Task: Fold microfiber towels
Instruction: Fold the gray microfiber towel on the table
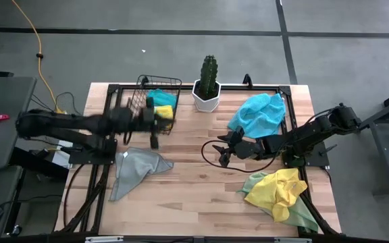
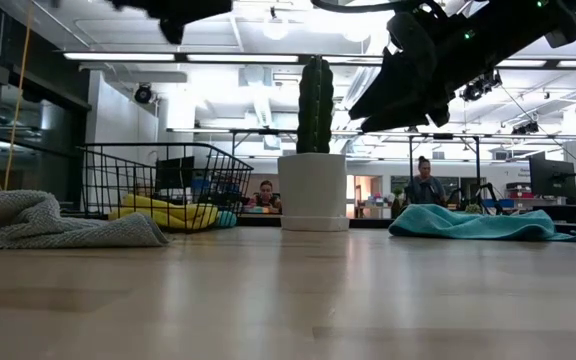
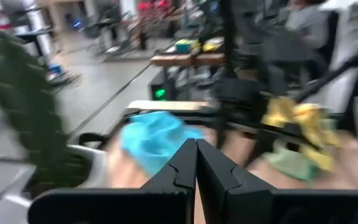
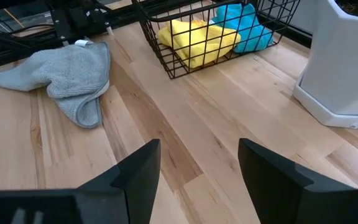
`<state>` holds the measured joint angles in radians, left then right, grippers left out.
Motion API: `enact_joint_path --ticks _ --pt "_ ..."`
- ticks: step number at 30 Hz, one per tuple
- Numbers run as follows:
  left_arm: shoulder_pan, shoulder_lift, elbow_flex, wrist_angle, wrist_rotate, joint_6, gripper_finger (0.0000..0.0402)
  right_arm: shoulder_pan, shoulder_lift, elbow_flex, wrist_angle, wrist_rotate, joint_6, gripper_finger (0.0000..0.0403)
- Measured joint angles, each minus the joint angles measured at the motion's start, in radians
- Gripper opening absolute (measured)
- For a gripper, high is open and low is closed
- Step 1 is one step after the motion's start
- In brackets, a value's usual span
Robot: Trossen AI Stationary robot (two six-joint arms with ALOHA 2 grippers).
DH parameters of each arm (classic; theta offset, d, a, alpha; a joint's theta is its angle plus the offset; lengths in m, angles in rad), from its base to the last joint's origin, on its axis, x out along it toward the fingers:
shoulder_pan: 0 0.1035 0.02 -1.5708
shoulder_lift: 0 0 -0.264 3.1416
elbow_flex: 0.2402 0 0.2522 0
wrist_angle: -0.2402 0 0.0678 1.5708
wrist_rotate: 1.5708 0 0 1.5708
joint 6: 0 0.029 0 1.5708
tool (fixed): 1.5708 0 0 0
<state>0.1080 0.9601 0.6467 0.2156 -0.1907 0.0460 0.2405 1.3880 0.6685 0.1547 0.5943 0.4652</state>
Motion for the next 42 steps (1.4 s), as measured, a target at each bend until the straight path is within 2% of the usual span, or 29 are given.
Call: enact_joint_path --ticks 5,8,12,18,21,26,31,34,42 --pt "-0.201 -0.005 -0.197 0.281 -0.134 -0.037 0.0 0.0 0.0 0.0 0.006 0.0 0.001 0.0209" --pt "-0.263 0.001 -0.23 0.284 -0.164 -0.06 0.0 0.0 0.0 0.0 0.023 -0.009 0.001 0.0209" --pt "-0.31 0.001 -0.238 0.286 -0.166 -0.05 0.0 0.0 0.032 0.0 0.153 -0.118 -0.027 0.0209" --pt "-0.36 -0.005 -0.211 0.29 -0.274 0.016 0.0009 -0.005 0.269 0.008 0.501 -0.313 -0.206 0.0209" --pt "-0.387 -0.005 -0.207 0.286 -0.325 0.041 0.002 -0.016 0.403 0.083 0.561 -0.378 -0.275 0.0209" --pt "-0.421 -0.005 -0.206 0.29 -0.407 0.074 0.0039 -0.018 0.62 0.308 0.504 -0.443 -0.413 0.0209" --pt "-0.446 -0.005 -0.206 0.303 -0.451 0.089 0.0055 -0.038 0.75 0.5 0.327 -0.393 -0.475 0.0209" --pt "-0.452 -0.005 -0.206 0.305 -0.453 0.09 0.0063 -0.067 0.786 0.558 0.275 -0.4 -0.477 0.0209" --pt "-0.452 -0.005 -0.206 0.309 -0.454 0.099 0.0069 -0.092 0.841 0.624 0.226 -0.547 -0.548 0.0209"
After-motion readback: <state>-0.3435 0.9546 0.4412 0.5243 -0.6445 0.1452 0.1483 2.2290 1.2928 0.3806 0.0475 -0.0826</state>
